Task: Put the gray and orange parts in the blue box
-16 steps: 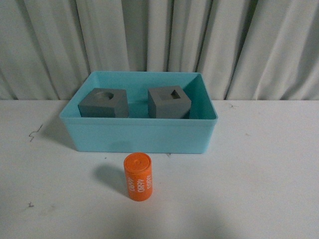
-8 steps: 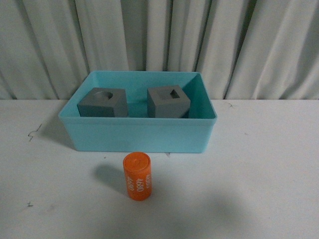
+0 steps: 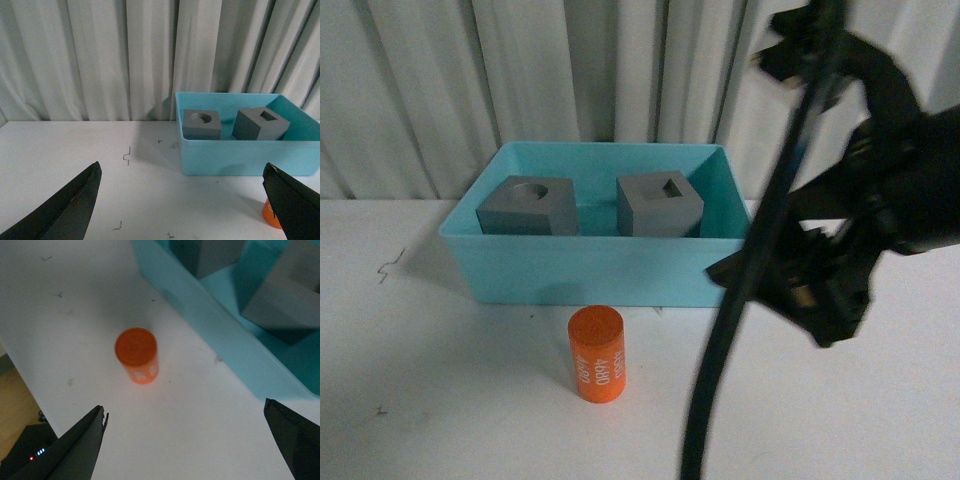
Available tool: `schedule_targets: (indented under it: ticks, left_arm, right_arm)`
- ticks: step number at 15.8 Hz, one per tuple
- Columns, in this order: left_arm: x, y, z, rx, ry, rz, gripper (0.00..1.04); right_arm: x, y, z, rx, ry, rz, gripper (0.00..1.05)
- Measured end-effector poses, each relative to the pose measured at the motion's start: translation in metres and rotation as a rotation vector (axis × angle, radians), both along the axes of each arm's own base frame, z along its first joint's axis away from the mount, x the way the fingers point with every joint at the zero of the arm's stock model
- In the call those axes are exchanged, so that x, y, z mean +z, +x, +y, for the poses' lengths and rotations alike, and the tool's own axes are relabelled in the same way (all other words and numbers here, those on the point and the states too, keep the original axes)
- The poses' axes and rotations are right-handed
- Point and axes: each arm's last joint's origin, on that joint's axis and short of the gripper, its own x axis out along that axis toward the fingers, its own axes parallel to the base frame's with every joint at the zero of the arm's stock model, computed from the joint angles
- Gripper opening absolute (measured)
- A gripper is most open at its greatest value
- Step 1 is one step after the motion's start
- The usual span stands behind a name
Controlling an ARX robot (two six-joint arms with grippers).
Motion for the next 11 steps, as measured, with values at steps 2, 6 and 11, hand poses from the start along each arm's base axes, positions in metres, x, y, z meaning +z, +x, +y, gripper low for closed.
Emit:
schedule_targets:
  ticks: [2,6,11]
  left_arm:
    - [0.000,0.000,0.000,0.000,0.000,0.000,0.98]
    - [0.000,0.000,0.000,0.000,0.000,0.001,0.98]
    - [0.000,0.000,0.000,0.000,0.000,0.000,0.98]
  right_arm:
    - [-0.011,0.009,0.039,0.082,-0.033,0.000,0.98]
    - [-0.031,0.031,0.085,0.122,-0.062,0.031,0.98]
    - [-0.048,0.034,0.120,0.163,-0.076,0.070,0.98]
